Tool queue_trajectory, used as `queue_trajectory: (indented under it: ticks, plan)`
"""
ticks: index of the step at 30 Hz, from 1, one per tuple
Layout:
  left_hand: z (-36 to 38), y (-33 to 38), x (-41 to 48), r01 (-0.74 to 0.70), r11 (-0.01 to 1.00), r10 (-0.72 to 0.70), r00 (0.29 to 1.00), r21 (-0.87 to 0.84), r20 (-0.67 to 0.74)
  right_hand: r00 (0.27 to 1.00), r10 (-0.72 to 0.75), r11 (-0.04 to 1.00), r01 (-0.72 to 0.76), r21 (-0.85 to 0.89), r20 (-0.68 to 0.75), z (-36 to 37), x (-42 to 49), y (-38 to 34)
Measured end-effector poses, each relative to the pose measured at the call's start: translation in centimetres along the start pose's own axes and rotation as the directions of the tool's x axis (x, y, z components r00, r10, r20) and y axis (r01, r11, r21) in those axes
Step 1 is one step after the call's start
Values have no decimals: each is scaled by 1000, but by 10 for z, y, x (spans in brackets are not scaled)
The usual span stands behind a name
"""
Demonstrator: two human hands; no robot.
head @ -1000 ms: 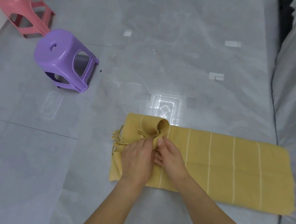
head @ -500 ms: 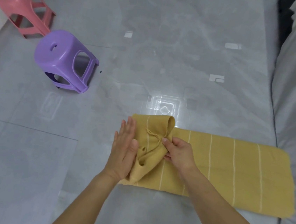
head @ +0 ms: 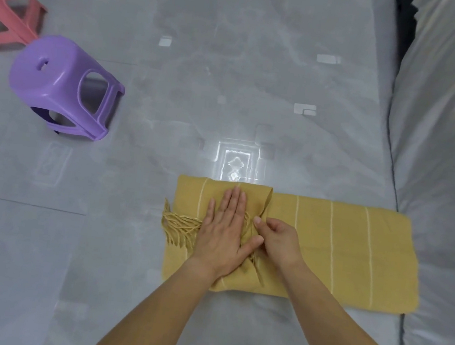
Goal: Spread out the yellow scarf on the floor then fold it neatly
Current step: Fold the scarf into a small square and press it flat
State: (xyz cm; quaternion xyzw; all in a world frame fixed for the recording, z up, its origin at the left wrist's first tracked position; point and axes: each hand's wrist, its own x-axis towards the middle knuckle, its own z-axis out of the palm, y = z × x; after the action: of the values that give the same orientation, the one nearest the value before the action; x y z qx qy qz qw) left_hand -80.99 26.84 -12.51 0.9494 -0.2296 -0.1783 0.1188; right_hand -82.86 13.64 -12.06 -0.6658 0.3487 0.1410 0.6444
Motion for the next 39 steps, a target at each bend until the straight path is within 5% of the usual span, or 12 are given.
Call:
queue_trajectory:
  ticks: [4, 7, 11, 14, 30, 34, 39]
  plan:
    - [9, 1, 7, 52, 998, -53, 998, -44, -29, 996, 91, 983, -90, 157, 3, -3, -3, 4]
    - [19, 6, 11, 84, 996, -86, 994, -32, -68, 978, -201, 970, 190, -152, -60, -12, -7, 14]
    - [28, 11, 15, 109, 994, -105, 983, 19, -151, 813, -578, 551, 457, -699, 76, -22, -8, 31]
    - [32, 11, 16, 105, 994, -96, 980, 42, -174, 827, -532, 339, 406, -848, 183, -30, 0, 49]
    - [41, 12, 17, 53, 992, -34, 987, 113, -158, 859, -460, 281, 380, -881, 223, -32, -7, 54]
    - [43, 12, 11, 10, 989, 10, 990, 145, -141, 870, -418, 198, 370, -908, 263, -35, -10, 65]
    - [39, 13, 12, 17, 990, 0, 993, 143, -117, 867, -453, 284, 363, -888, 210, -42, -8, 60]
